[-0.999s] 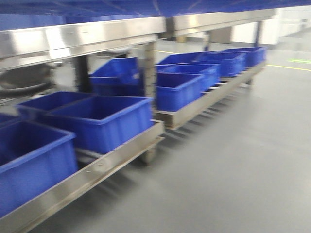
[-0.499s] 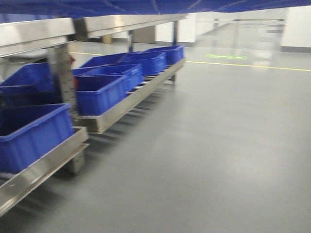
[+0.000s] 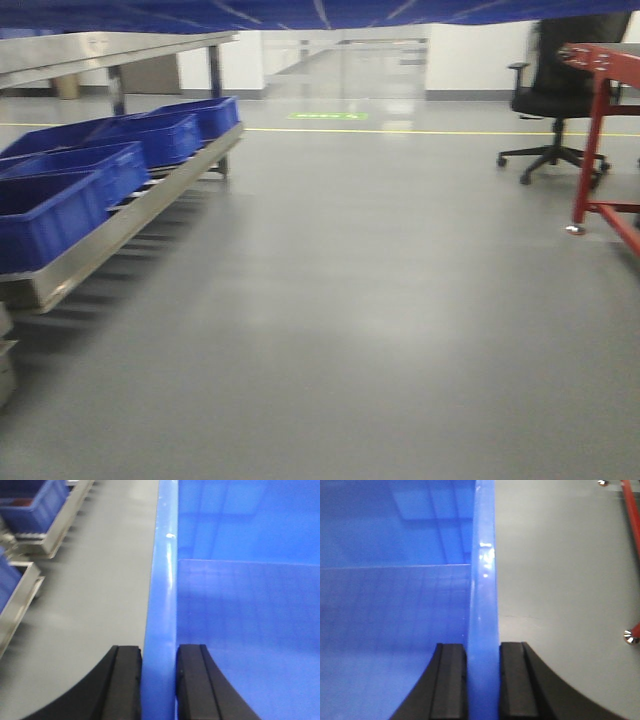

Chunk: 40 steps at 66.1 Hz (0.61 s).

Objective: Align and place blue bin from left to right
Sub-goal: 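Drive across the floor carrying the bin in both grippers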

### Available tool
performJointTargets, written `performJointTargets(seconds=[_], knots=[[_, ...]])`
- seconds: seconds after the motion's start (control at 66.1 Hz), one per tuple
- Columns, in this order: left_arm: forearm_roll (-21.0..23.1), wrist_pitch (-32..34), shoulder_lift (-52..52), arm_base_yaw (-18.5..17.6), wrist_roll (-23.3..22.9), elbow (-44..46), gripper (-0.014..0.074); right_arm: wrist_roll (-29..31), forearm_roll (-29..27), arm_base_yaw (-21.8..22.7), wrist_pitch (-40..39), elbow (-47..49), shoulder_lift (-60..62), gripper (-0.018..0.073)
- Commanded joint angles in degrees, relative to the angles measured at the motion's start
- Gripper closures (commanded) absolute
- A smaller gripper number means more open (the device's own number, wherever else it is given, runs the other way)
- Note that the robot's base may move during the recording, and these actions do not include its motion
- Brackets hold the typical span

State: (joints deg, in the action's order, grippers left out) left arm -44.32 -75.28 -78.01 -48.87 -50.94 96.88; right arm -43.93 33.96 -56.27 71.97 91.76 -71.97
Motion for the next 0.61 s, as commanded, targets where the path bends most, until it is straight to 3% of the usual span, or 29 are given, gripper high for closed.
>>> performJointTargets(seconds=[0.0,0.59], knots=[[-1.2,5.8,0.1,-0.4,-0.6,1.0,0.0707,0.1,-0.9,-0.9,-8.1,0.6,0.5,0.0725],[-1.2,5.8,0.1,-0.4,-0.6,1.0,0.0707,0.1,-0.9,-0.9,-8.1,0.6,0.5,0.0725]])
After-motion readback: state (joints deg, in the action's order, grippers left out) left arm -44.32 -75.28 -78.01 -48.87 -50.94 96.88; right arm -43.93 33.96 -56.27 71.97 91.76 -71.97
